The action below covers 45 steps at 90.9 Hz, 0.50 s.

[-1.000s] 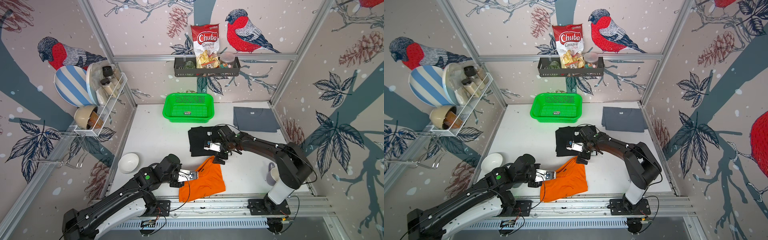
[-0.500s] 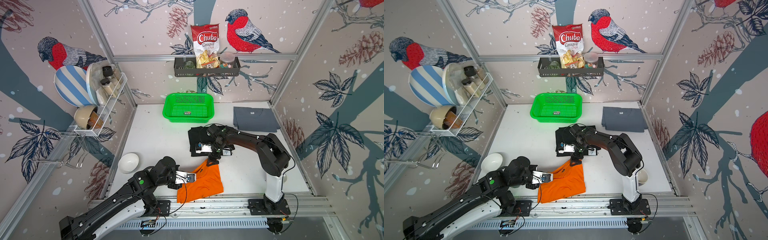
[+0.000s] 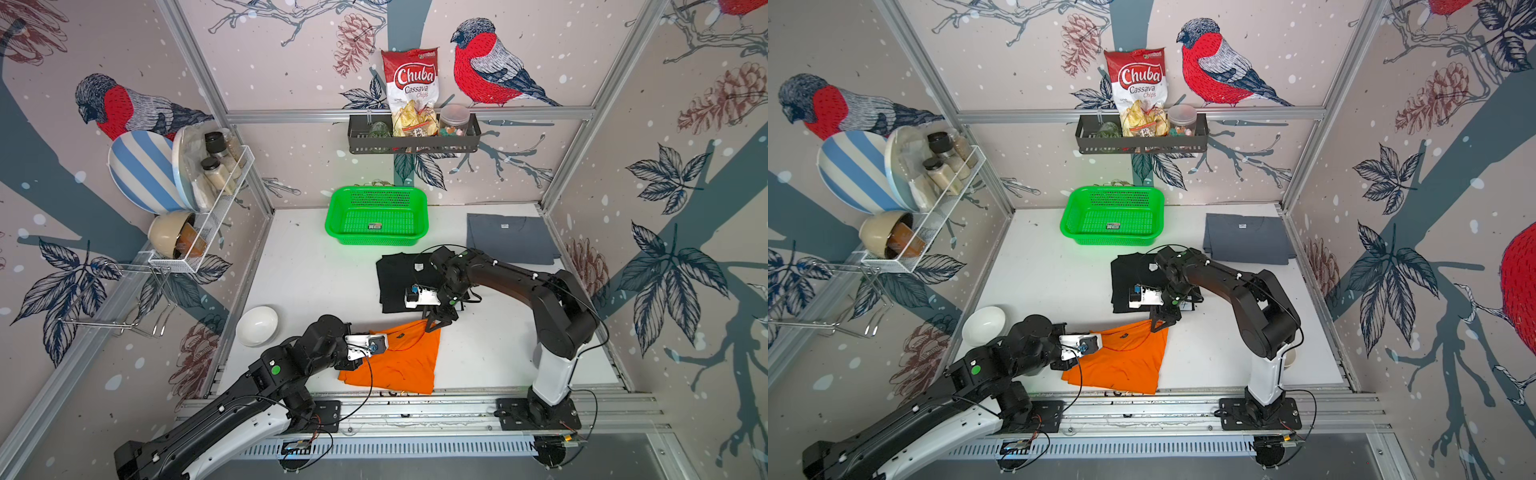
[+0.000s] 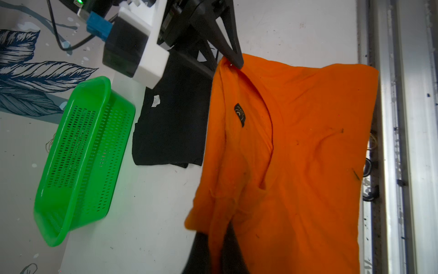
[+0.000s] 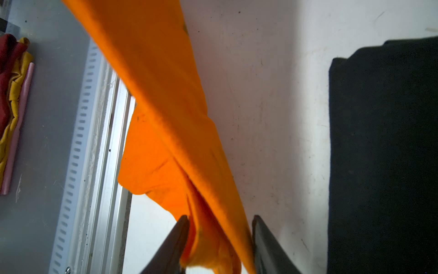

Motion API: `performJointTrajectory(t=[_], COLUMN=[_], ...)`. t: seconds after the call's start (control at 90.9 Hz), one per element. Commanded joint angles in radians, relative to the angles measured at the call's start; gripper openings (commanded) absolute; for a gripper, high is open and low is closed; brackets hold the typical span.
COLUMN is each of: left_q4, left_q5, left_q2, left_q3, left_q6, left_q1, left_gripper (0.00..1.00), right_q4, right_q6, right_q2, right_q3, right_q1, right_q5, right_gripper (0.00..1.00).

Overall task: Put the folded t-shirts into the basket
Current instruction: Pick up the T-shirt from the center of the board.

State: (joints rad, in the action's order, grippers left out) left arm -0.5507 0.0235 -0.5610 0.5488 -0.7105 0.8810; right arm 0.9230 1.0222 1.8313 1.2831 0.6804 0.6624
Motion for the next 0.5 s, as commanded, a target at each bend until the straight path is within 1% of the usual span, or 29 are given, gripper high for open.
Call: performJointTrajectory(t=[0.0, 0.055, 0.121, 0.231, 0.286, 0.44, 0.484], left_q4=[0.094, 0.104, 0.113, 0.138, 0.151, 0.167, 0.169], left_q5=[0.047, 0.060, 0.080, 0.122, 0.135, 0.132, 0.133], left_q2=[-0.006, -0.004, 0.003, 0.024, 0.032, 0.033, 0.032], left_q3=[0.010, 0.009, 0.010, 0.010, 0.010, 0.021, 0.025], left_q6=[0.042, 0.049, 0.062, 0.090, 0.107, 0.152, 0.162], left_q1=[0.000, -0.002, -0.005, -0.013, -0.020, -0.050, -0.057], left_gripper=[0.00, 0.00, 0.00, 0.00, 0.00, 0.00, 0.00], right_q4=[-0.033, -0.062, -0.091, -0.124, -0.130, -0.178, -0.200], right_q6=[0.007, 0.001, -0.009, -0.029, -0.029, -0.058, -0.070], right_q2=[-0.043, -0.071, -0.108, -0.164, -0.186, -0.231, -0.241], right_q3=[-0.036, -0.059, -0.086, -0.117, -0.127, -0.168, -0.179], right_q1=[0.019, 0.026, 0.028, 0.032, 0.035, 0.049, 0.054], right_q5=[0.051, 0.062, 0.065, 0.033, 0.026, 0.015, 0.011], right_gripper=[0.34, 0.29, 0.28, 0.24, 0.19, 0.12, 0.09])
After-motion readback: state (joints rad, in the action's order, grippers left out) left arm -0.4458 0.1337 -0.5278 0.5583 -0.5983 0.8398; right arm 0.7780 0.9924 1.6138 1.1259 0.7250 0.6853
